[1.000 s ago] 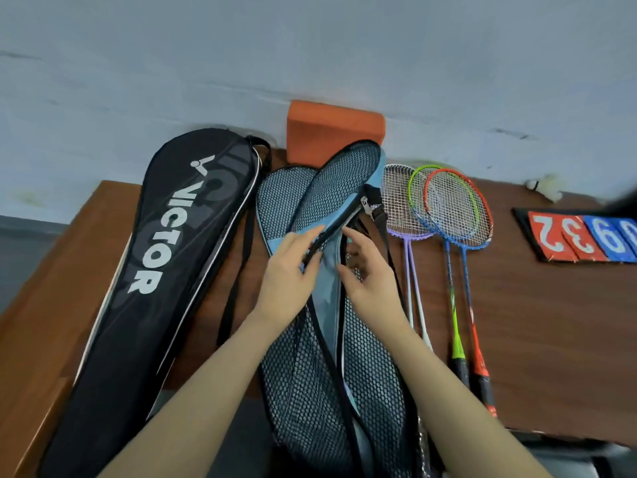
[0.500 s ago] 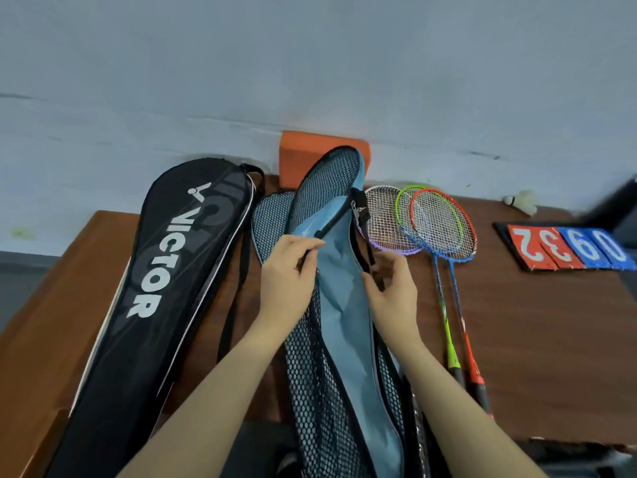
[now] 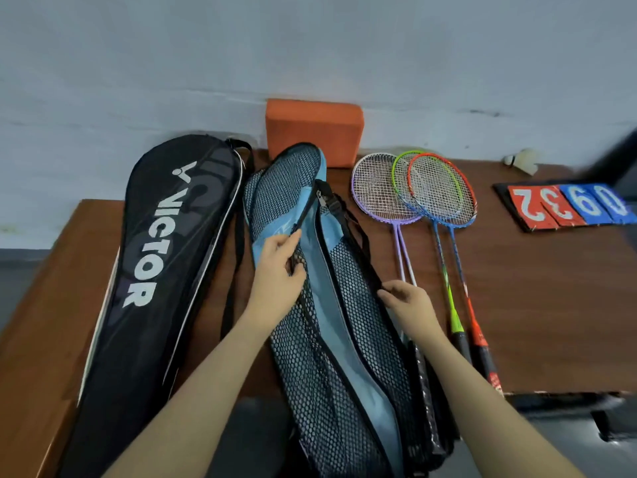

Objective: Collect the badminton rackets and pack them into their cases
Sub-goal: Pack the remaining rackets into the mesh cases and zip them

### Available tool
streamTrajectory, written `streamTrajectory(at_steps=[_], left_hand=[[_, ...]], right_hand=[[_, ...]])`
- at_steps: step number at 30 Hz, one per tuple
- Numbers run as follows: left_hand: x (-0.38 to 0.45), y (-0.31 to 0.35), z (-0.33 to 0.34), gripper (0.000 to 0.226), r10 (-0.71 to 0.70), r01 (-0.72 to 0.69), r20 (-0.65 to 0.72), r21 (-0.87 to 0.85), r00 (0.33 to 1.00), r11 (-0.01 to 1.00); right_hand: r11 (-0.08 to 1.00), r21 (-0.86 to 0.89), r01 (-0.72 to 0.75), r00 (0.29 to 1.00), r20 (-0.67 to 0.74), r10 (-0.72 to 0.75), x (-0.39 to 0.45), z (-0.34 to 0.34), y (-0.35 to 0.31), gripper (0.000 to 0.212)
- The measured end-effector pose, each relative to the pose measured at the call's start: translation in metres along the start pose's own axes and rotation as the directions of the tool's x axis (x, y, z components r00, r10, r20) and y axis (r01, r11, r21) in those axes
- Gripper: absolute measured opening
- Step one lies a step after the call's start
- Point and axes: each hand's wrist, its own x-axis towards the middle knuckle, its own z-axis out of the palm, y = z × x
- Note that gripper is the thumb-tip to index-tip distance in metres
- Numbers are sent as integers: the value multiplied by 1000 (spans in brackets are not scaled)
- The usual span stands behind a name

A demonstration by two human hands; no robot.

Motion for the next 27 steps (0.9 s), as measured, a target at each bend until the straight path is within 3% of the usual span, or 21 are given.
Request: streamTrajectory(at_steps=[4,7,11,19,23,27], left_hand=[[-7,-3,17,54,38,-40,36,39,999,998],[-15,-7,26,57,-48,44,63,57,997,997],[-40,-13,37,62,-120,113,96,76,988,991],[-66,21,35,29,-64,38,-234,-117,970,992],[-68,42,20,18,53,-67,-296,-35,954,997],[-72,62,11,19,53,-76,-293,-66,955,995]], right_hand=[[998,-67,15,1000,-6,-15,-17,-17,7,16],[996,-80,25,999,-46,-28,-26,-30,10,5],[994,-49,101,992,-73,-104,-43,-40,-2,12],[915,201,350,922,-245,-299,-86,-54,-48,29],[890,212,404,912,-166,-375,-96,-48,-63,22],[921,158,356,933,-115,-341,-98,-34,-57,24]])
